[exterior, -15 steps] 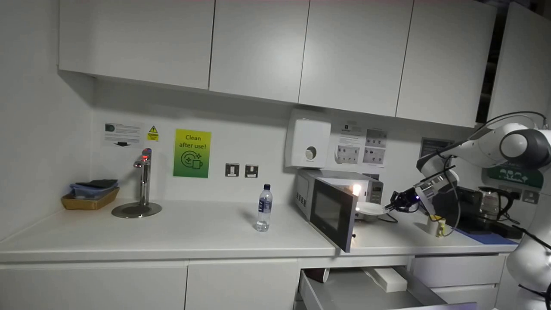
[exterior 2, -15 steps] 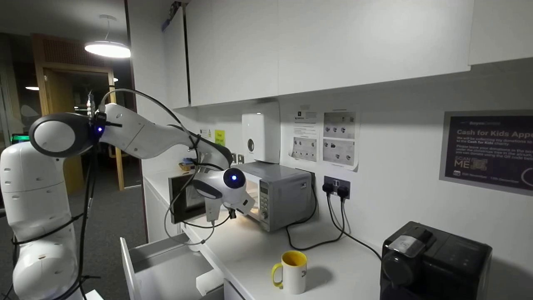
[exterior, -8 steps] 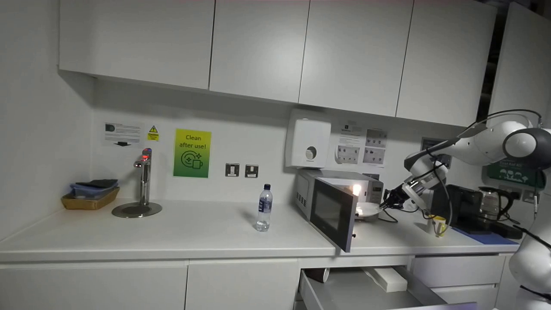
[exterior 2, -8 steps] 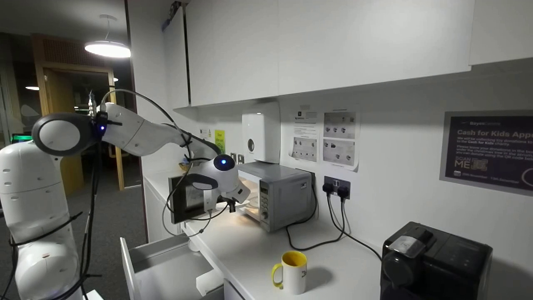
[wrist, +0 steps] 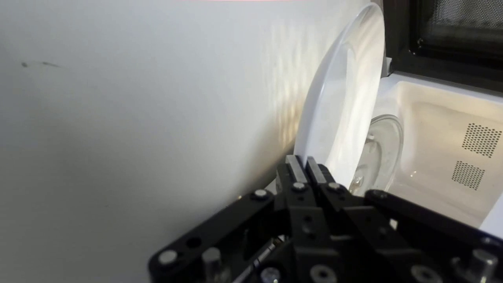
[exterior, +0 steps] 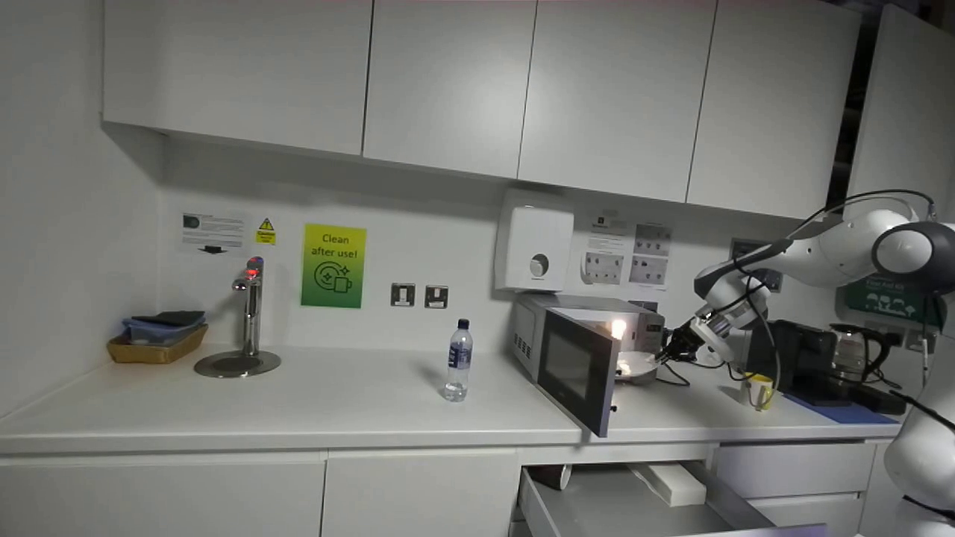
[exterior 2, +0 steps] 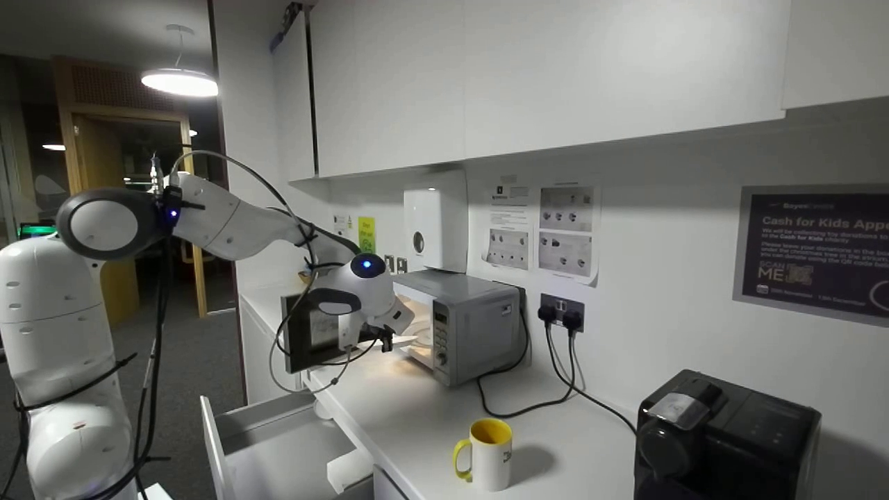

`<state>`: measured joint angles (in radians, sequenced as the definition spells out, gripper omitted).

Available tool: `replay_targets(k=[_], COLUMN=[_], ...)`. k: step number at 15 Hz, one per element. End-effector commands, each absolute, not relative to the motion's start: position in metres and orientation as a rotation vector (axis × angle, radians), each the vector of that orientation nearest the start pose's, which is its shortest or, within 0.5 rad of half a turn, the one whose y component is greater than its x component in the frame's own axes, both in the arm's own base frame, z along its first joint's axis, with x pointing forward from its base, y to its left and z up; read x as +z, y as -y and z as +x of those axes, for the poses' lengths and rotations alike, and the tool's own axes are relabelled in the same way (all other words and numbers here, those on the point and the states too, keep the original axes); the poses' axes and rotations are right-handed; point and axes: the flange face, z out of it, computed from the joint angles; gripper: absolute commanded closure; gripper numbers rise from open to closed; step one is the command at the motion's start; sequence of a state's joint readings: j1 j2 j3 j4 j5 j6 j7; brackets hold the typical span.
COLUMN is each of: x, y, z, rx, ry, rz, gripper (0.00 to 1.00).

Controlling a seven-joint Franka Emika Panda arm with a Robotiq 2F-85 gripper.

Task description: Move the white plate into the microwave

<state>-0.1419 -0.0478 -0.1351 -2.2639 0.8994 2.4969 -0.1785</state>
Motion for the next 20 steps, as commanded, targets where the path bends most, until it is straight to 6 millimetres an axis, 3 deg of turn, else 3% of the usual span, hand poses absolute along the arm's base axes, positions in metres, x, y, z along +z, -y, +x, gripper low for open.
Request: replay_targets(k=[1, 8, 14, 20], x=[0.405, 0.401, 0.392, 0.385], y=[0.152, 0.152, 0.154, 0.128], z=[0.515, 0.516, 0.523, 0.536], rx=[-0.509, -0.499, -0.551, -0.554], ry=[-0.948, -0.951, -1.106, -1.105], rz=[-2.354, -2.357, -2.254, -2.183], gripper=[0.96, 0.99, 0.99, 0.99])
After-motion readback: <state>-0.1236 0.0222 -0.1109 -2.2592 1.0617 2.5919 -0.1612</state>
